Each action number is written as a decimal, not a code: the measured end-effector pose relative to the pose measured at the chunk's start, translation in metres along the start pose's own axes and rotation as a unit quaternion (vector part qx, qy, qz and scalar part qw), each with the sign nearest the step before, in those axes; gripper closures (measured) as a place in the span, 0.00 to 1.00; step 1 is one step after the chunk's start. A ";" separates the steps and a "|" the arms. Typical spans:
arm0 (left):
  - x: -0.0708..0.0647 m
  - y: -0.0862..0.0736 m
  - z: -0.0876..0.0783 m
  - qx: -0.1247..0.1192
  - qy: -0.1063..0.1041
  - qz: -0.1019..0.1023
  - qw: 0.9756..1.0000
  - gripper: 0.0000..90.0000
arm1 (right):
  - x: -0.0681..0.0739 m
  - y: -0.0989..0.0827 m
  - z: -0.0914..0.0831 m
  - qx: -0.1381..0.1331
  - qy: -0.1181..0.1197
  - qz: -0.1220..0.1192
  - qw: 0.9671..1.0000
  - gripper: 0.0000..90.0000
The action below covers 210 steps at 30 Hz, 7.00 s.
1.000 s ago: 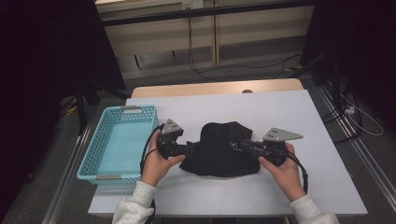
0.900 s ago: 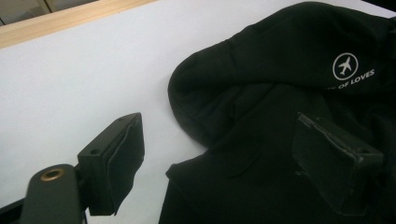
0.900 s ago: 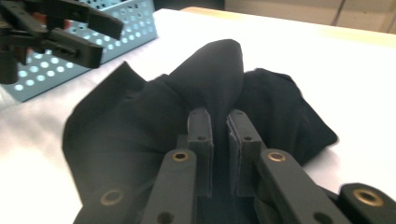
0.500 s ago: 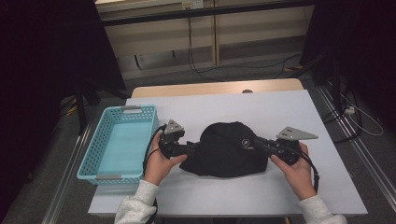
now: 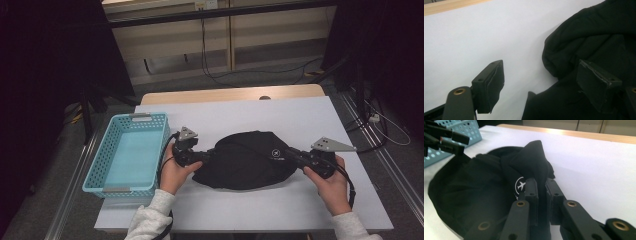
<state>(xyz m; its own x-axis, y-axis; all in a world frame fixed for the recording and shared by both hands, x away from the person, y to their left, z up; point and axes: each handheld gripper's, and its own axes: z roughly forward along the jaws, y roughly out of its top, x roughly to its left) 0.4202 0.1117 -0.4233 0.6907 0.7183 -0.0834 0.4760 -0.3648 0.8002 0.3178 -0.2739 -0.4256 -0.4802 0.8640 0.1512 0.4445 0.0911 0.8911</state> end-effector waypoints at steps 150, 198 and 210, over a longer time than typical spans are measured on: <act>0.010 0.018 -0.015 0.023 -0.066 -0.043 0.997 0.96 | -0.005 -0.016 0.004 0.067 -0.020 -0.043 0.997 0.88; 0.008 0.015 -0.009 0.027 -0.066 -0.034 0.997 0.87 | -0.026 -0.009 0.006 0.080 -0.046 -0.007 0.996 0.96; 0.003 0.012 0.006 0.024 -0.065 -0.032 0.997 0.51 | -0.047 -0.023 -0.026 0.080 -0.100 0.015 0.992 0.96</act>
<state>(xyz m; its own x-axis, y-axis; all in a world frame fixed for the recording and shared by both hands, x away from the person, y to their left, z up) 0.4317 0.1060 -0.4174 0.7213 0.6591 -0.2130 0.5447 -0.3498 0.7622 0.3103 -0.3299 -0.4421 -0.3126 0.9470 0.0737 0.5774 0.1279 0.8064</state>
